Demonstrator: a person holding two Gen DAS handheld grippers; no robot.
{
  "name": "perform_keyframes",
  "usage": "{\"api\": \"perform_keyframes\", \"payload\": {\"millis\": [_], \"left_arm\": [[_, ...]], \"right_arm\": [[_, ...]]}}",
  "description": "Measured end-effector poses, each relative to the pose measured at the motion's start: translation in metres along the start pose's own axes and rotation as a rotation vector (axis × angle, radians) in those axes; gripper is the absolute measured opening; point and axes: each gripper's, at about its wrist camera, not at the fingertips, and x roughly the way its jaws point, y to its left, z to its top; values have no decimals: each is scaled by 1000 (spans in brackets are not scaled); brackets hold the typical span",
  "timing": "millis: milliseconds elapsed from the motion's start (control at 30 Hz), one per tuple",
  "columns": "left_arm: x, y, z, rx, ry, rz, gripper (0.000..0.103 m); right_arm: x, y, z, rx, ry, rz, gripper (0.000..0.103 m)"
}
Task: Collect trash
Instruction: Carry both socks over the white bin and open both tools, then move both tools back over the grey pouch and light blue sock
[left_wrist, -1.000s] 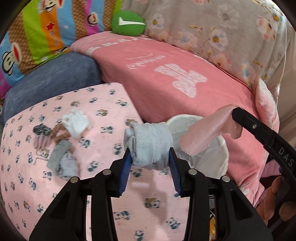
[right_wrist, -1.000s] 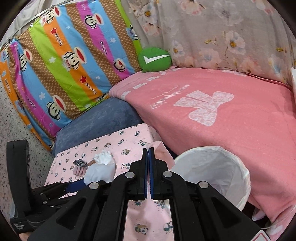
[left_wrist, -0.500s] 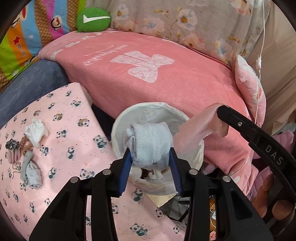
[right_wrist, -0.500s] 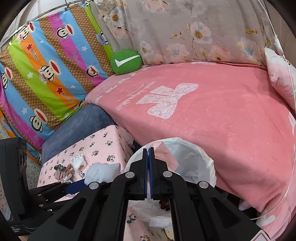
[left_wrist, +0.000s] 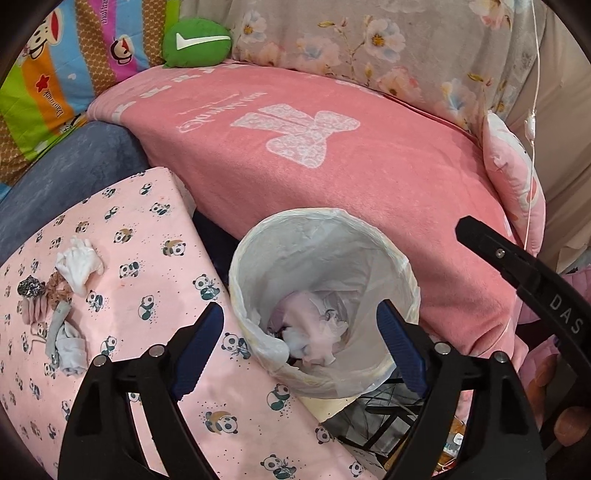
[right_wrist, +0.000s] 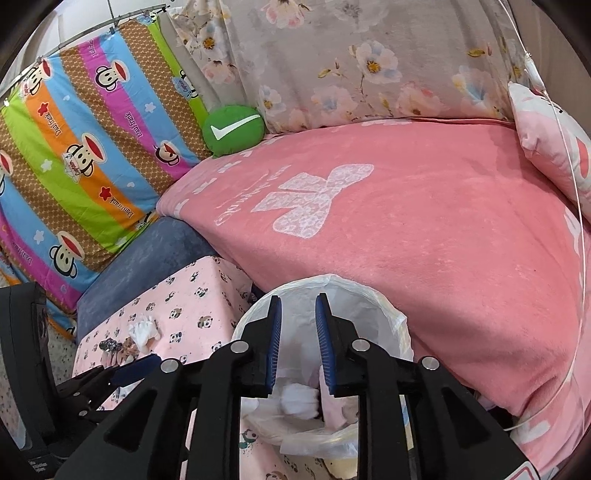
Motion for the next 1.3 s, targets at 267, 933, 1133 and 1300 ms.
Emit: {"api": "perform_keyframes", "payload": {"millis": [267,933,1133,1300], "left_arm": [[-6,12,-3,-19,-19,32,81],[-20,69,-19,-125,-43,105,81],[-22,101,-32,-180,-35,153,81],[-25,130,-43,-238,-28,187,81]], "right_arm": [[2,8,0,-20,10,17,23],[17,64,-23,-104,69,68,31],[27,91,-37,-147,105,98,31],[35,115,-48,-178,132,123,31]]}}
